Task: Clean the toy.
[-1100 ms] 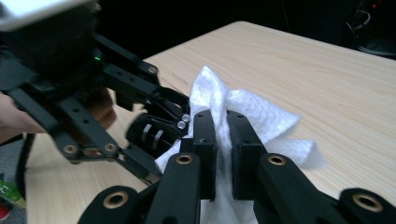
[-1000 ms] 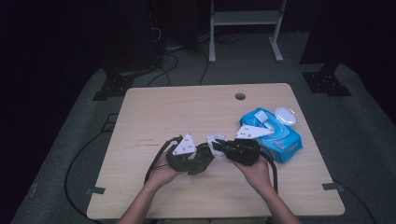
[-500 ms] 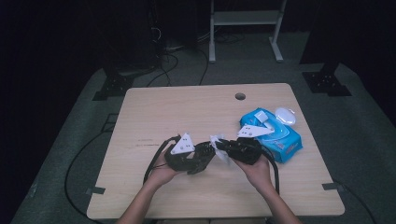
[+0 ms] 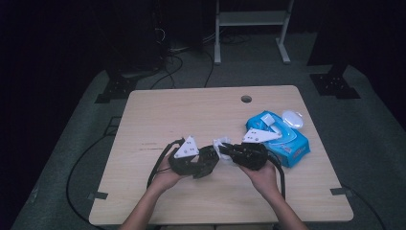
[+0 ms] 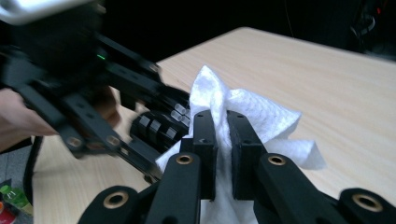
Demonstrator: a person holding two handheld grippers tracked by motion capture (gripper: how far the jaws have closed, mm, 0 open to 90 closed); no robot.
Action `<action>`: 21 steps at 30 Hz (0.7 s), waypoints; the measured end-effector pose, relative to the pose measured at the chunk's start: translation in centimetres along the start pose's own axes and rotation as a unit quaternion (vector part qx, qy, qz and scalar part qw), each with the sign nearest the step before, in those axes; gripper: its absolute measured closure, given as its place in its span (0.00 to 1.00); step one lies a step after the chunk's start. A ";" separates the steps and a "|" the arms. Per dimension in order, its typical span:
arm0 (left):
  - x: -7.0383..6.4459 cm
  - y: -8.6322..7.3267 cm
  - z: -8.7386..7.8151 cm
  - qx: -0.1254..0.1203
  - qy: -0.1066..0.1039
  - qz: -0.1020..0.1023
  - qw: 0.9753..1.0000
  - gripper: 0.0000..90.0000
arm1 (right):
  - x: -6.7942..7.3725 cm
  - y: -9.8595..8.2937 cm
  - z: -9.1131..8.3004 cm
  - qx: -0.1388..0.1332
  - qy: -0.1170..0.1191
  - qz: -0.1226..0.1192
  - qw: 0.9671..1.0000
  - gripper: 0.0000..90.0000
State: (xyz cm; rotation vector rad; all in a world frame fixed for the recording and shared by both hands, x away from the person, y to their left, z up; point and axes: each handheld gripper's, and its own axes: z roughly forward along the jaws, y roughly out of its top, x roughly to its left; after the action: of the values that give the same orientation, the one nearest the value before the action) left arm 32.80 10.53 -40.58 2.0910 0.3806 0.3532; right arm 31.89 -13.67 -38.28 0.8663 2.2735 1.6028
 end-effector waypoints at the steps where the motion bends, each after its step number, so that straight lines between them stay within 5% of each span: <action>1: 0.0 0.0 0.0 -0.001 0.000 -0.001 1.000 0.64 | 0.0 0.1 0.1 0.002 -0.001 -0.001 1.000 0.91; 6: 0.0 0.0 0.0 -0.001 0.001 0.000 1.000 0.64 | -0.8 -0.6 0.2 0.012 -0.011 0.019 1.000 0.91; 11: 0.0 0.0 0.0 -0.002 0.000 -0.002 1.000 0.64 | 0.3 0.3 0.3 -0.002 0.004 -0.003 1.000 0.91; 16: 0.1 -0.1 0.1 -0.005 -0.001 -0.007 1.000 0.64 | -1.1 -0.7 0.5 0.011 -0.007 0.027 1.000 0.91; 21: 0.0 0.0 0.1 -0.007 -0.003 -0.007 1.000 0.64 | 0.1 0.4 0.2 -0.004 0.006 -0.001 1.000 0.91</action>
State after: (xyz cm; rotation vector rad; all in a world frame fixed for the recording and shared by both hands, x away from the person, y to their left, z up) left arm 32.84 10.45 -40.62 2.0743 0.3877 0.3417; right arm 32.01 -13.34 -37.97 0.8535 2.2736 1.6202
